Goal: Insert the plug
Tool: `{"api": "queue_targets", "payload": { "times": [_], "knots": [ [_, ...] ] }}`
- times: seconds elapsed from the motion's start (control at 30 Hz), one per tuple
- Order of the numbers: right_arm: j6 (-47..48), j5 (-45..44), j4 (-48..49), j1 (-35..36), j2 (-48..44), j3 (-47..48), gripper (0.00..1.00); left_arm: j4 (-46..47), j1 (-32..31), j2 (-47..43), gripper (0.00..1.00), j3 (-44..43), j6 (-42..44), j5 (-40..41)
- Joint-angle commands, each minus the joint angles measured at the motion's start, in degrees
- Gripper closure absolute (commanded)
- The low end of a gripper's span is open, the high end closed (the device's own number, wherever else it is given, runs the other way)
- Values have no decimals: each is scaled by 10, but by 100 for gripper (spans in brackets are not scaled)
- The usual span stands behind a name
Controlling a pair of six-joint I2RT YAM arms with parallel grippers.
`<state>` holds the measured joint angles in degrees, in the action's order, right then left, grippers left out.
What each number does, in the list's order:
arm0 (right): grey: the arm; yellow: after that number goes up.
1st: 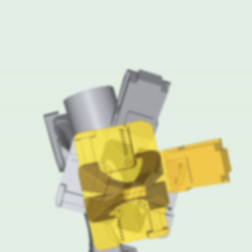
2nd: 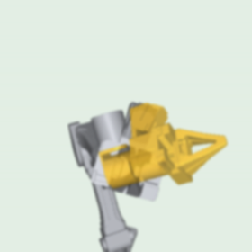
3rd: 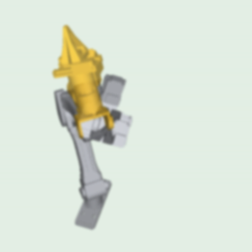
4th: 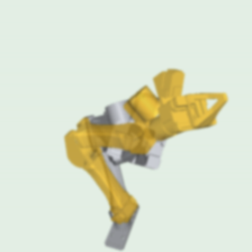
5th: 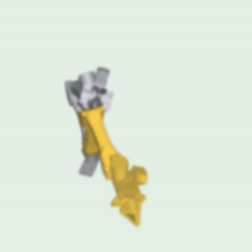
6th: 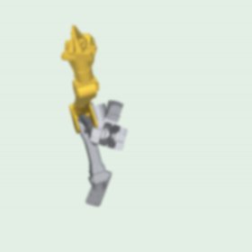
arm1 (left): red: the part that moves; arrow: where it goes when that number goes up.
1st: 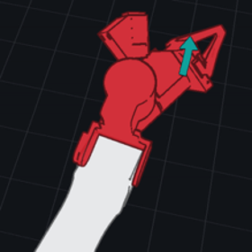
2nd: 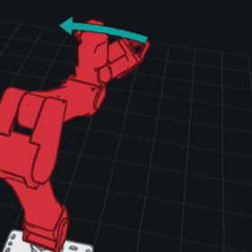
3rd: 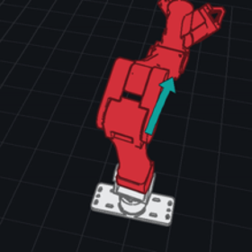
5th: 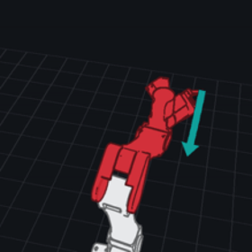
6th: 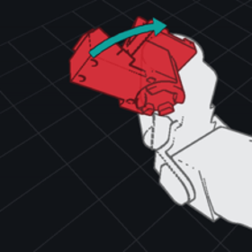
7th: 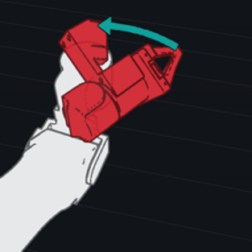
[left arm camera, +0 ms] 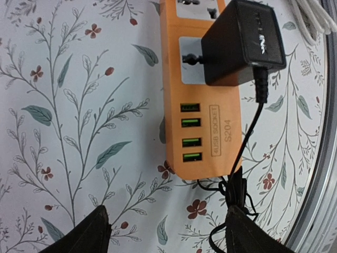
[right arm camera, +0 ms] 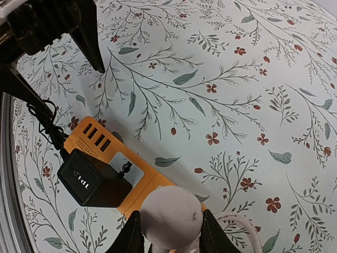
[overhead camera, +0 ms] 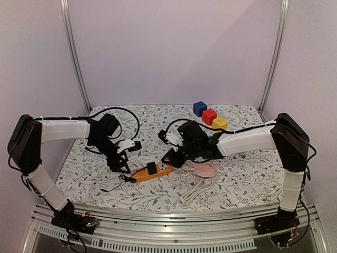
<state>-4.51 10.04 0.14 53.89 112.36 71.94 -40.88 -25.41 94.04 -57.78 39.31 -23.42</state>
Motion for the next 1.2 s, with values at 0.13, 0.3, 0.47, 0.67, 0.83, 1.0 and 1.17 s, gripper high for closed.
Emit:
{"api": "queue_targets", "payload": {
  "times": [0.13, 0.3, 0.47, 0.67, 0.83, 1.0, 1.17],
  "knots": [
    [-67, 18, 37, 1, 27, -8, 100, 36, -29, 2, 26, 46, 15, 0],
    [-84, 13, 51, 8, 19, -25, 100, 41, -44, 4, 27, 49, 4, -7],
    [-114, -35, 55, 24, 0, -49, 100, 41, -52, 4, 30, 51, -6, -18],
    [-130, -79, 85, 43, -19, -78, 100, 40, -53, -3, 31, 60, -7, -33],
    [-147, -97, 98, 45, -9, -91, 100, 38, -53, -4, 32, 60, -11, -42],
    [-153, -158, 91, 66, -35, -100, 100, 37, -53, -7, 32, 62, -12, -49],
    [-188, -193, 98, 87, -45, -114, 100, 38, -53, -9, 32, 61, -15, -53]
  ]
}}
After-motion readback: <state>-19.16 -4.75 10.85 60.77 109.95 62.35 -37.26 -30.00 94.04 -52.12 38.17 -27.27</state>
